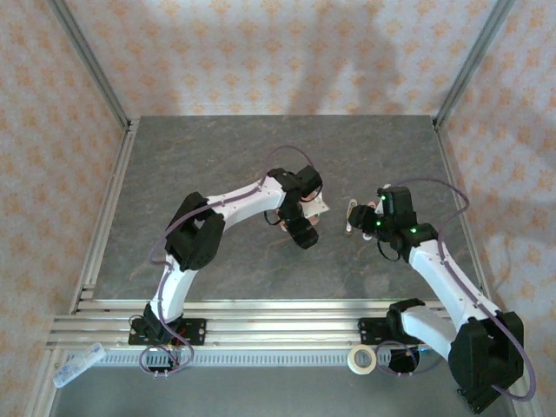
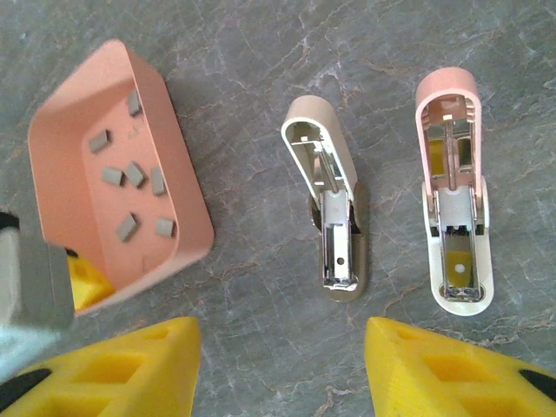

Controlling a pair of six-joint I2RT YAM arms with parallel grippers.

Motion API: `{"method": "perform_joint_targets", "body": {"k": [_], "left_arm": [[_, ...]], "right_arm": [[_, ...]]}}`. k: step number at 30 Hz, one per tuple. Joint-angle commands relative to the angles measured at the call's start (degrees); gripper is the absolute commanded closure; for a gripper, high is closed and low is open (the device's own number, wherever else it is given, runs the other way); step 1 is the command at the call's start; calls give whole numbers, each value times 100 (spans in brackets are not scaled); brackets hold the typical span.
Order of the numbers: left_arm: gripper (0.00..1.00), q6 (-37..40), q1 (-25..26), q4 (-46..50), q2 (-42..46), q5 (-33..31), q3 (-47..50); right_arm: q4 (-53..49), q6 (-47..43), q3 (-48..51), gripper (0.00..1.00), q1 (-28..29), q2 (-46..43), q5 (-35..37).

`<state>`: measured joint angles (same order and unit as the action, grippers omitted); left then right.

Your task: Load the staples into the stapler

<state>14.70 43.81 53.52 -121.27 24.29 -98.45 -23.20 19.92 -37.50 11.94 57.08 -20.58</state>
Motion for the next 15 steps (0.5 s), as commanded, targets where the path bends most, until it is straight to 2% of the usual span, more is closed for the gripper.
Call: {"method": "perform_joint_targets", "body": {"k": [1,11,15], "left_arm": [[15,26,160,230,390,159,284],[15,-748,602,-627,1150,350,1483],[14,-1172,637,-1118,1804,181,1922]], "right_arm": [[-55,141,-26,48,-8,-224,108],[-97,379,-86,48,10,-336,113],[-140,359,-218,49,81,-209,146]]}}
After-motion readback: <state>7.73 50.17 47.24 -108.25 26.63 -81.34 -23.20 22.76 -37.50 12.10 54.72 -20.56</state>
